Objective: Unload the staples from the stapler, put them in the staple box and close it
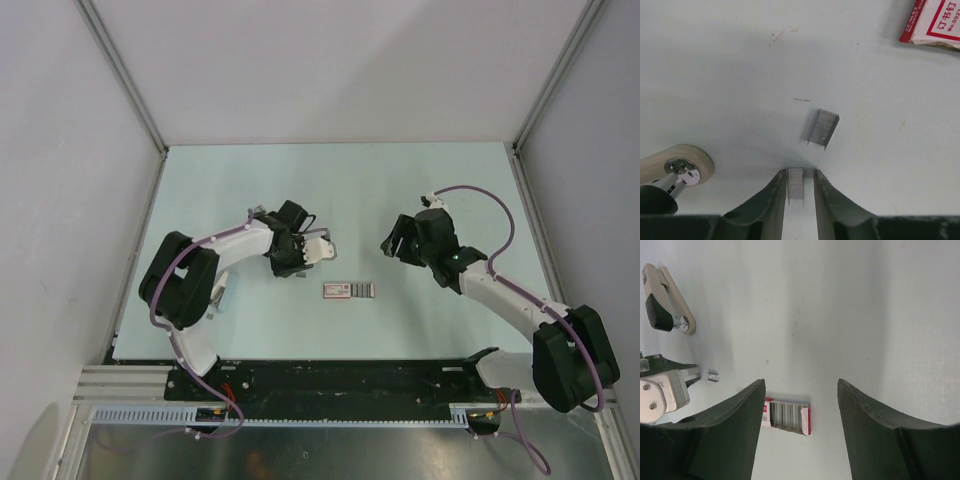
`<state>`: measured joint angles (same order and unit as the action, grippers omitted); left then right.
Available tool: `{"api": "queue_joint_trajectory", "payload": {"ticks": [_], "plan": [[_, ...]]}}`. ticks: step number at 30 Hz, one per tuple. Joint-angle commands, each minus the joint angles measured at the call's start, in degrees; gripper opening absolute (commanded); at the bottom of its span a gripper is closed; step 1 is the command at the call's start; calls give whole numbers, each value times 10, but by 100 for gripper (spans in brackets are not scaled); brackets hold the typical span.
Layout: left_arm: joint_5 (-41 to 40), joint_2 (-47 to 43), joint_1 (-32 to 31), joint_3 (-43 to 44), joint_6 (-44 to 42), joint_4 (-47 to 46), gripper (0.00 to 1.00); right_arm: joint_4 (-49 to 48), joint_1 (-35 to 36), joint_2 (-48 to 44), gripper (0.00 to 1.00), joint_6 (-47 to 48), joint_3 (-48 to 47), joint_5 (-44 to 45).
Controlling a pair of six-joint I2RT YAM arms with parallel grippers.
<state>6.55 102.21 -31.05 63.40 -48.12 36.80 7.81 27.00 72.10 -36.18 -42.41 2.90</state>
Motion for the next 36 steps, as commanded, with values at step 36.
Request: {"api": "queue_joint_trajectory", "payload": {"ticks": [36], "plan": [[478, -185, 47, 239, 411, 38, 0, -298, 25, -58, 67, 23, -4, -272]]}}
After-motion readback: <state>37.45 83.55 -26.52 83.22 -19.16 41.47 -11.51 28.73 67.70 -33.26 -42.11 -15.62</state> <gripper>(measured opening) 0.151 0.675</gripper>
